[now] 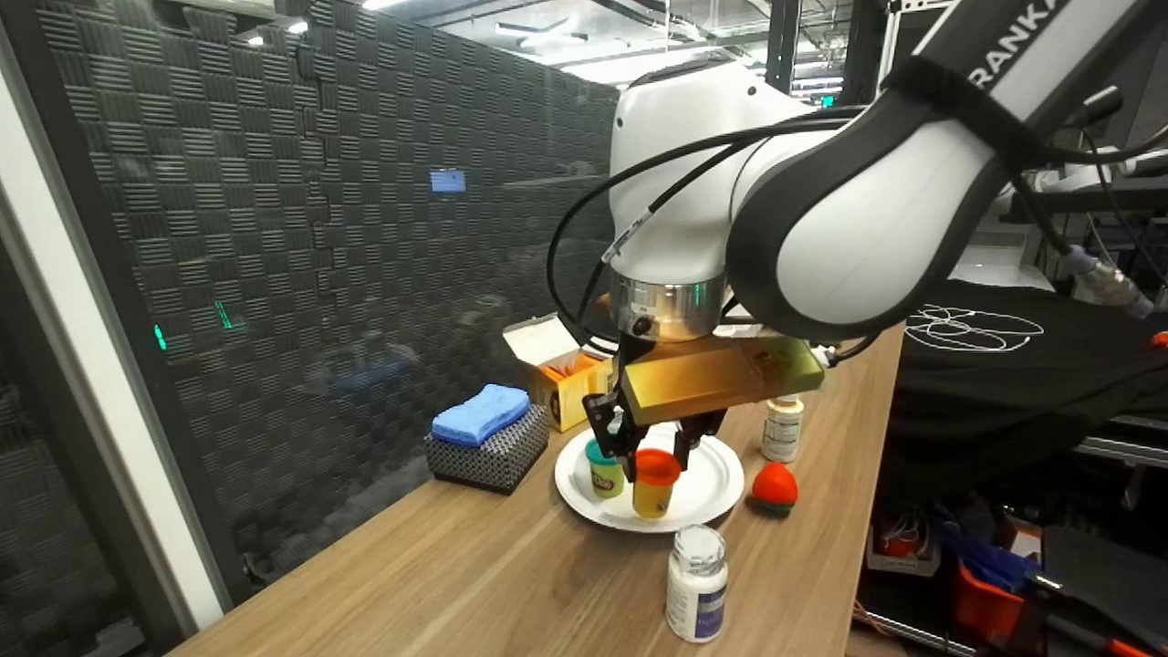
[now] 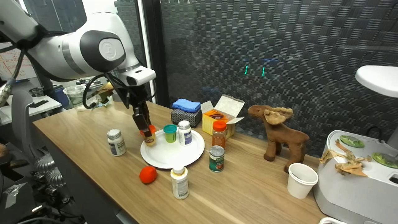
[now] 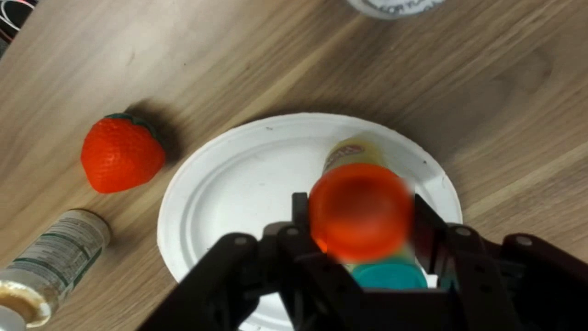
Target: Pick up all the smaller bottles and the orange object, and put them in the plate
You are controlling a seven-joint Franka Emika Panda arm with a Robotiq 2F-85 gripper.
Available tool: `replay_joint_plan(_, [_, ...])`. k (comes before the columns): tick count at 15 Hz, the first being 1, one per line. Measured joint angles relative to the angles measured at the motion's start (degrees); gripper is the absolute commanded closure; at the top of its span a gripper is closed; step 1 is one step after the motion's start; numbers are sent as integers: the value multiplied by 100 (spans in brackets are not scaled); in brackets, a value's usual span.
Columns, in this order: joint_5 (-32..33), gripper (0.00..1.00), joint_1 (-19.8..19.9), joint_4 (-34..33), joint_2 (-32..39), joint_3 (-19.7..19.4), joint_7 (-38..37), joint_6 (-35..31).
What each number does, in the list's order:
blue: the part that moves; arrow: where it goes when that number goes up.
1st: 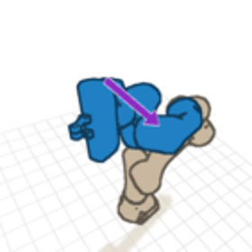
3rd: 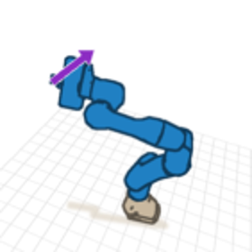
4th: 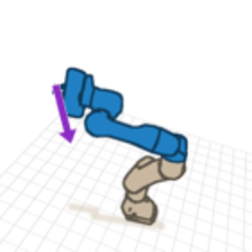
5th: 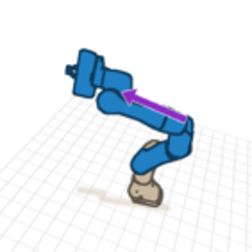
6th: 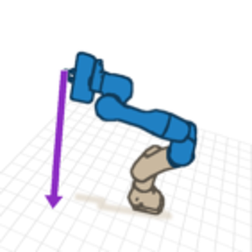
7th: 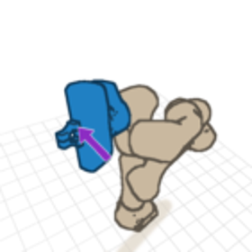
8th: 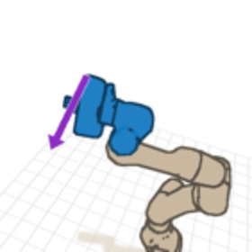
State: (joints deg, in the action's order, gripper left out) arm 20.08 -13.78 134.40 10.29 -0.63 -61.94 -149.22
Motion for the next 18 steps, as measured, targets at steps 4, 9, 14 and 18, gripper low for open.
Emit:
replay_joint_plan(4, [0, 72, 119, -60, 21, -68, -15, -25])
replay_joint_plan(9, [6, 72, 140, -298, 320, -69, -3, -24])
replay_joint_plan(14, [7, 52, 116, -663, 707, -79, 43, -2])
replay_joint_plan(18, [7, 7, 67, -861, 830, -83, 164, 139])
